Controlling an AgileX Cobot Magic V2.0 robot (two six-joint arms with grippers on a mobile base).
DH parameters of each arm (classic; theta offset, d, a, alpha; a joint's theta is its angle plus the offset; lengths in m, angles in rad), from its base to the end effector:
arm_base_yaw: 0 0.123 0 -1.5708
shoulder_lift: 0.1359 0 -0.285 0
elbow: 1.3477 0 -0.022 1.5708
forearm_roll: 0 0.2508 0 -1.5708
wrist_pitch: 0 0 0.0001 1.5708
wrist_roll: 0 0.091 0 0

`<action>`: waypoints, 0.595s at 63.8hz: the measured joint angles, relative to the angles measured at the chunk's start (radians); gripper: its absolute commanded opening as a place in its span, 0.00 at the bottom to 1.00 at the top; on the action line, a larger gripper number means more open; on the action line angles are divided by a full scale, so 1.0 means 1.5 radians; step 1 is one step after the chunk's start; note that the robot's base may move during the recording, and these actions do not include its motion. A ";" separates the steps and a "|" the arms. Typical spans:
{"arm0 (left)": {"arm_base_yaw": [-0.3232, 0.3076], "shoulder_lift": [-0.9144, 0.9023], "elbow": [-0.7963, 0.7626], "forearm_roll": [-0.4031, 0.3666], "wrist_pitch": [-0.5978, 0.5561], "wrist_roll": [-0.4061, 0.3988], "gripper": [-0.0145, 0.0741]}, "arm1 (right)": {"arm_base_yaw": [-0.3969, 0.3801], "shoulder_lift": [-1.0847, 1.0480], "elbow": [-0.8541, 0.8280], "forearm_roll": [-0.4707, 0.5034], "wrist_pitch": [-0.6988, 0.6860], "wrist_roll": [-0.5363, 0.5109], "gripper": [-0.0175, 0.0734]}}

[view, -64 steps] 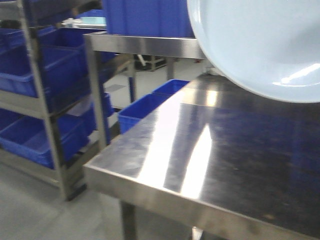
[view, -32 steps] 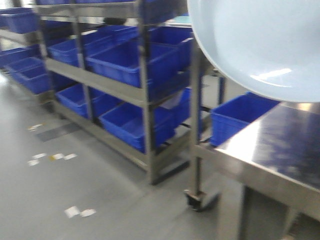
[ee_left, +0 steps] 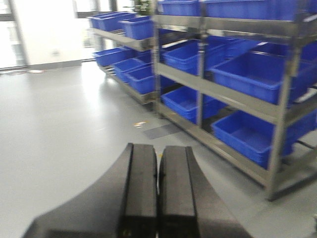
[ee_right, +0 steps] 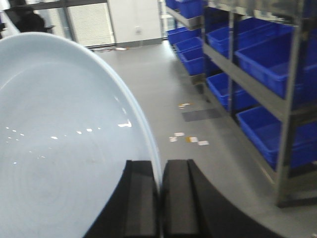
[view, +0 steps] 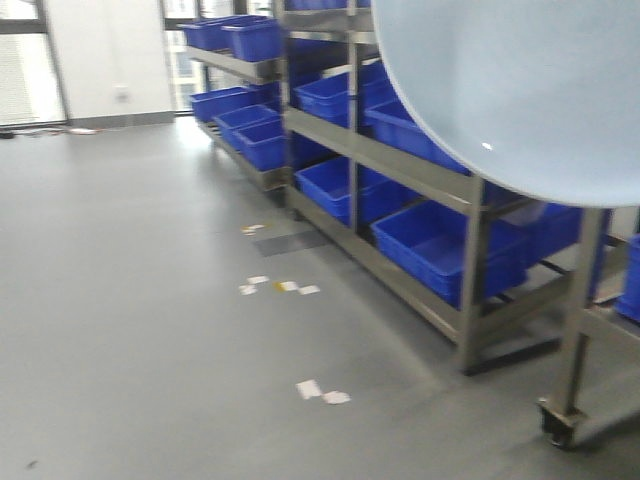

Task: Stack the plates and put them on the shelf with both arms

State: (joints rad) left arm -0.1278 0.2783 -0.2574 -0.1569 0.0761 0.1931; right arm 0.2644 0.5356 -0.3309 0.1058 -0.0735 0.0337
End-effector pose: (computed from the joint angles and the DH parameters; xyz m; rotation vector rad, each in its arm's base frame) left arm 0.0781 -0.0111 0.2754 0.1391 1.5741 -0.0807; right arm 0.1155 0.0305 0.2886 -0.0956 1.6209 0.3051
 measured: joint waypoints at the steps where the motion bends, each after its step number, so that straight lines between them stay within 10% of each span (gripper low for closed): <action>1: 0.000 0.000 0.000 0.000 0.000 0.000 0.25 | 0.000 0.000 0.000 0.000 0.000 0.000 0.23; 38: 0.000 0.000 0.000 0.000 0.000 0.000 0.25 | 0.000 0.000 0.000 0.000 0.000 0.000 0.23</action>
State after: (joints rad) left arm -0.1278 0.2783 -0.2574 -0.1569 0.0761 0.1931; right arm 0.2644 0.5356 -0.3309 0.1058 -0.0735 0.0337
